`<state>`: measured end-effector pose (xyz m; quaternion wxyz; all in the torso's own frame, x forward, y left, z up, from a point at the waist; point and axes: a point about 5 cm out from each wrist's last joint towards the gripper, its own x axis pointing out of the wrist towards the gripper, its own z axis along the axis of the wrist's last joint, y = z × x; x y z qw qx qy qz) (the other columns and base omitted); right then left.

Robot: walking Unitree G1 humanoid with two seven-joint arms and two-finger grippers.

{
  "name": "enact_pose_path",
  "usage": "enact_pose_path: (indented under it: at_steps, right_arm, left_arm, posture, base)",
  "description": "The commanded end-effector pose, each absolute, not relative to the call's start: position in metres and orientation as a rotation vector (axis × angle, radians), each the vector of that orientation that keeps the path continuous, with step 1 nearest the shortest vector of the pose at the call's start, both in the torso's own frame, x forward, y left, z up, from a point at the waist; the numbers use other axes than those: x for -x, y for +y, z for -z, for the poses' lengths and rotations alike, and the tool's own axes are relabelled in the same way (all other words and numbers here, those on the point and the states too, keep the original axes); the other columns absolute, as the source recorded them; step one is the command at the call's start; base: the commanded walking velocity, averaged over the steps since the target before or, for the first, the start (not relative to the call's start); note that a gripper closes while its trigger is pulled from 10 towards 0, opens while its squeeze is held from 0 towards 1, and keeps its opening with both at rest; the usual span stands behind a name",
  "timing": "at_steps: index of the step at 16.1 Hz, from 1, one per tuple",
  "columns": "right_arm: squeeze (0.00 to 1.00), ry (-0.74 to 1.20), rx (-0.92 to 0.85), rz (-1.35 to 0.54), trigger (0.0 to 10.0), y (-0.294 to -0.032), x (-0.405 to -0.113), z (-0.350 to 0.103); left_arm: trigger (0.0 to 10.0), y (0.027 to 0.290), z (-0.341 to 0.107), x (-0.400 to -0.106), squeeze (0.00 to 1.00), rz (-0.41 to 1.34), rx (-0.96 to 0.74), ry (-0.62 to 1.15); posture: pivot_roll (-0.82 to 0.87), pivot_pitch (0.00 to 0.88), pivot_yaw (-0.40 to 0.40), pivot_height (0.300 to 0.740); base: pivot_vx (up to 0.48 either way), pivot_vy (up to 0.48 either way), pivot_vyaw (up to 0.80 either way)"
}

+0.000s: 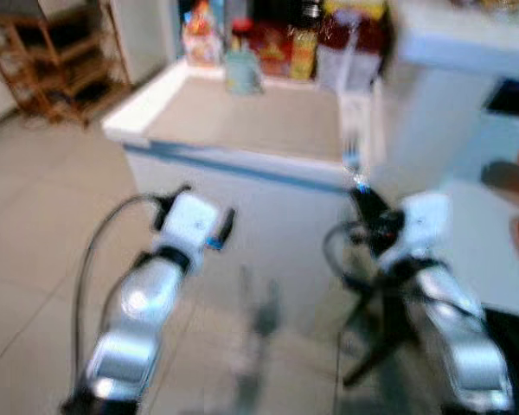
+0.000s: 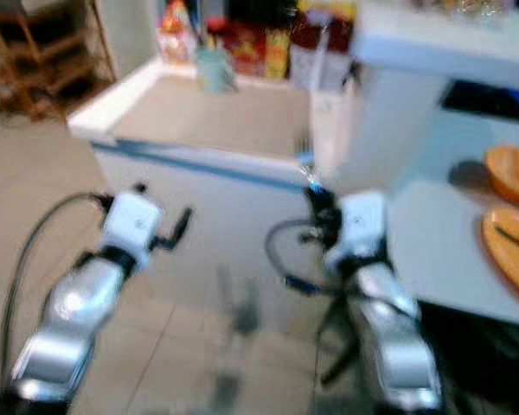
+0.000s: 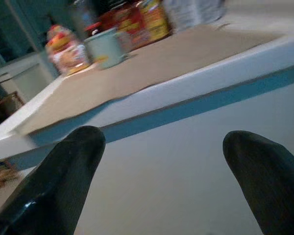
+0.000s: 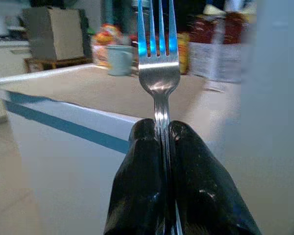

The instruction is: Setting the table

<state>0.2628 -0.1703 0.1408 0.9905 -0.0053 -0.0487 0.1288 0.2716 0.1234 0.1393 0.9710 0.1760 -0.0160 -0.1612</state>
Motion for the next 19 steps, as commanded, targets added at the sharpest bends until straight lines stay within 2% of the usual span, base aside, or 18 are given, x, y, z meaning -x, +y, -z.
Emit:
enact_pose_path:
  at_steps: [1,7,10,13,16,19]
  right_arm:
    - [0.0,-0.128,0.004,-0.282,10.0,-0.169,-0.264,-0.147]
    - [0.0,-0.098,-0.045,-0.272,10.0,-0.169,-0.265,-0.145]
    - [0.0,-0.022,-0.135,-0.214,10.0,-0.165,-0.281,-0.148]
    - [0.0,0.071,-0.15,-0.165,10.0,-0.16,-0.295,-0.154]
    - [0.0,0.225,-0.148,-0.139,10.0,-0.155,-0.298,-0.146]
    - [0.0,0.322,-0.121,-0.07,10.0,-0.155,-0.317,-0.143]
  left_arm:
    - [10.0,0.128,-0.142,-0.272,0.0,0.32,-0.383,-0.038]
    - [10.0,0.131,-0.142,-0.275,0.0,0.306,-0.394,-0.034]
    - [10.0,0.134,-0.143,-0.277,0.0,0.298,-0.399,-0.034]
    - [10.0,0.14,-0.143,-0.279,0.0,0.284,-0.409,-0.029]
    - [10.0,0.145,-0.141,-0.278,0.0,0.267,-0.411,-0.01]
    - [10.0,0.145,-0.141,-0.278,0.0,0.309,-0.419,-0.013]
  posture:
    - [-0.01,0.0,-0.016,0.74]
    - [0.0,0.0,-0.013,0.74]
    - [-0.01,0.0,-0.009,0.74]
    - [0.0,0.0,-0.017,0.74]
    - [0.0,0.0,-0.02,0.74]
    - [0.0,0.0,-0.015,0.74]
  base:
    - [0.0,-0.48,0.0]
    - [0.0,-0.48,0.0]
    - [0.0,-0.48,0.0]
    - [0.0,-0.48,0.0]
    - [0.0,0.0,0.0]
    - [0.0,0.0,0.0]
